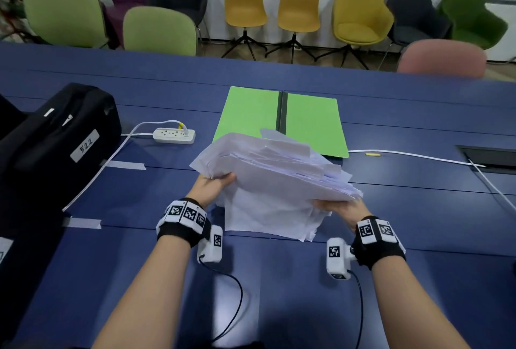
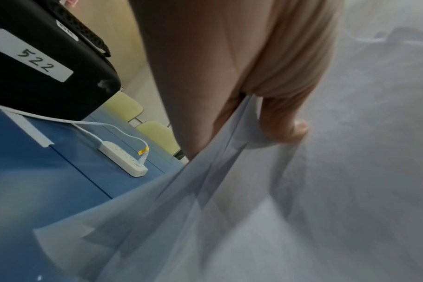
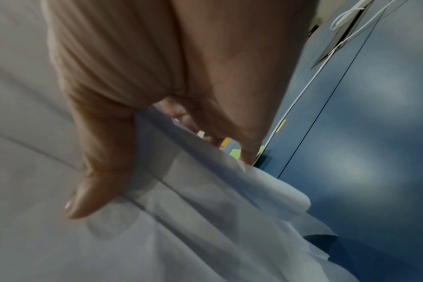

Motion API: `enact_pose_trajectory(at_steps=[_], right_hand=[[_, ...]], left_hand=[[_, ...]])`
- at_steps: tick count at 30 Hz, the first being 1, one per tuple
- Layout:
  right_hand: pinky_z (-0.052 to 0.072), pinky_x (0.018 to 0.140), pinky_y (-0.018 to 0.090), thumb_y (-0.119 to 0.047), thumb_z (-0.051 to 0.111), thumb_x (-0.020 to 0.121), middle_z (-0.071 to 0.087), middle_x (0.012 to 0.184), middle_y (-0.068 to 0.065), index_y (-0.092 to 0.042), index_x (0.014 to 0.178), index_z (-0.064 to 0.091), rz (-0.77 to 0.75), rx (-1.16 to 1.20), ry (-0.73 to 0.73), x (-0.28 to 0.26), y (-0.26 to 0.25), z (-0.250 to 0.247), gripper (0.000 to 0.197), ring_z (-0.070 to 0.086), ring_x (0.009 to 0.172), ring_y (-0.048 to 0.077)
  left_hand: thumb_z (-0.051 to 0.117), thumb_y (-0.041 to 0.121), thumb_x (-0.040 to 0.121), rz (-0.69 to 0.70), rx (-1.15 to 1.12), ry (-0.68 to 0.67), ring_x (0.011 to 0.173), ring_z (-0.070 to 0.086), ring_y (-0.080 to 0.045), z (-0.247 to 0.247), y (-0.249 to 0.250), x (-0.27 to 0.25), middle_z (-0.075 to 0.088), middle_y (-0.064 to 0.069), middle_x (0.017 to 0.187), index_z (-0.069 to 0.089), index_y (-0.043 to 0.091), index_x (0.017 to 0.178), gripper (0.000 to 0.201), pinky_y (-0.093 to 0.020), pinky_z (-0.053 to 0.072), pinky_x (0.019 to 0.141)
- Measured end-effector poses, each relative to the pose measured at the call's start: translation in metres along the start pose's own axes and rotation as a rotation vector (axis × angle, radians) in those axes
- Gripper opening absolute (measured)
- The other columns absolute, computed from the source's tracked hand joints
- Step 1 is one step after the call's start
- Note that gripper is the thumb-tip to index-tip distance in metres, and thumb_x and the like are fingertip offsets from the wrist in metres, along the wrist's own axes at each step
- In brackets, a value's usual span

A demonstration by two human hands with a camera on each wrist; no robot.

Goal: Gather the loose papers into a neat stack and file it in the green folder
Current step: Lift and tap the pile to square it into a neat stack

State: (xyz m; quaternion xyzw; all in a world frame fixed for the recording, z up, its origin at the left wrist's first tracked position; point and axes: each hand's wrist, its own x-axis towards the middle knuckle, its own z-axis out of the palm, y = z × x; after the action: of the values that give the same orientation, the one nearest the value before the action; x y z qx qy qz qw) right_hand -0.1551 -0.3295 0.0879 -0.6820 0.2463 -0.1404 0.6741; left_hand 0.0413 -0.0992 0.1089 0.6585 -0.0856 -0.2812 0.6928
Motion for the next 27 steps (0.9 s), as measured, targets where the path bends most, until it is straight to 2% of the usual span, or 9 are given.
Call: enact_pose_trajectory(at_steps=[3,7,9,13,17,20,22,25,27], right_hand=[[0.054,0.076,0.015,0.005,0.079,0.066,0.075,0.087,-0.021,-0.027,0.1,0.068,0.054,-0.018,0.062,0.001,0.008,0.005,0.048,0.068,0.082,-0.006],[0.053,0.066,0.008,0.005,0.08,0.066,0.074,0.081,-0.018,-0.023,0.099,0.068,0.06,0.005,0.111,0.006,0.005,0.006,0.046,0.069,0.074,-0.007],[0.056,0.073,0.012,0.009,0.079,0.064,0.075,0.084,-0.016,-0.02,0.099,0.069,0.023,-0.012,0.09,0.006,-0.001,0.003,0.046,0.07,0.079,-0.004],[0.055,0.072,0.014,0.001,0.083,0.062,0.076,0.079,-0.017,-0.021,0.098,0.071,0.06,-0.064,0.053,0.001,-0.003,-0.001,0.044,0.069,0.076,-0.004],[0.053,0.094,0.037,-0.029,0.091,0.045,0.077,0.094,-0.003,-0.021,0.094,0.075,0.073,-0.116,0.046,0.0,-0.003,0.0,0.053,0.069,0.093,0.019],[0.049,0.097,0.042,-0.031,0.087,0.06,0.074,0.104,0.01,-0.024,0.091,0.074,0.08,-0.236,0.021,0.003,-0.008,0.006,0.034,0.067,0.1,0.027],[0.048,0.099,0.046,-0.028,0.084,0.065,0.073,0.106,0.013,-0.017,0.092,0.075,0.072,-0.203,0.029,0.006,-0.009,0.009,0.031,0.066,0.103,0.029],[0.052,0.086,0.032,-0.001,0.073,0.076,0.075,0.084,-0.003,-0.014,0.095,0.069,0.018,-0.069,0.152,0.008,-0.016,0.019,0.023,0.07,0.086,0.012],[0.054,0.068,0.016,0.009,0.065,0.081,0.073,0.064,-0.016,-0.008,0.103,0.063,0.004,0.093,0.229,0.013,-0.029,0.026,0.028,0.068,0.065,-0.005]], left_hand=[[0.058,-0.011,0.086,0.006,0.008,-0.026,0.077,0.062,-0.009,0.001,0.003,0.002,0.063,0.002,0.089,0.057,0.01,0.109,0.032,-0.009,0.053,0.057],[0.066,-0.016,0.076,0.004,0.086,-0.084,0.08,0.067,-0.009,-0.009,0.005,0.009,0.067,0.001,0.094,0.061,0.015,0.098,0.039,-0.012,0.056,0.065],[0.067,-0.015,0.076,-0.023,0.146,-0.104,0.082,0.063,-0.01,-0.015,0.005,0.012,0.067,0.003,0.091,0.062,0.018,0.094,0.038,-0.014,0.054,0.065],[0.071,-0.01,0.075,-0.066,0.259,-0.18,0.078,0.066,-0.002,-0.023,0.002,0.015,0.073,0.016,0.079,0.067,0.021,0.094,0.036,-0.013,0.052,0.07],[0.078,0.001,0.072,-0.054,0.325,-0.274,0.083,0.068,0.003,-0.019,0.005,0.012,0.075,0.015,0.089,0.069,0.028,0.097,0.037,-0.014,0.054,0.078],[0.083,0.006,0.065,-0.041,0.346,-0.345,0.1,0.065,-0.003,-0.011,0.009,0.013,0.071,0.008,0.11,0.072,0.042,0.095,0.048,-0.022,0.05,0.092],[0.081,-0.004,0.066,-0.058,0.292,-0.322,0.094,0.067,-0.001,-0.005,0.01,0.016,0.072,0.008,0.106,0.073,0.042,0.089,0.052,-0.026,0.051,0.092],[0.079,-0.004,0.068,-0.078,0.263,-0.251,0.106,0.065,-0.018,0.005,0.015,0.019,0.068,-0.007,0.116,0.066,0.018,0.113,0.052,-0.034,0.049,0.098],[0.078,0.0,0.072,-0.051,0.224,-0.202,0.106,0.063,-0.016,0.012,0.022,0.018,0.064,-0.007,0.123,0.054,0.009,0.129,0.062,-0.023,0.052,0.091]])
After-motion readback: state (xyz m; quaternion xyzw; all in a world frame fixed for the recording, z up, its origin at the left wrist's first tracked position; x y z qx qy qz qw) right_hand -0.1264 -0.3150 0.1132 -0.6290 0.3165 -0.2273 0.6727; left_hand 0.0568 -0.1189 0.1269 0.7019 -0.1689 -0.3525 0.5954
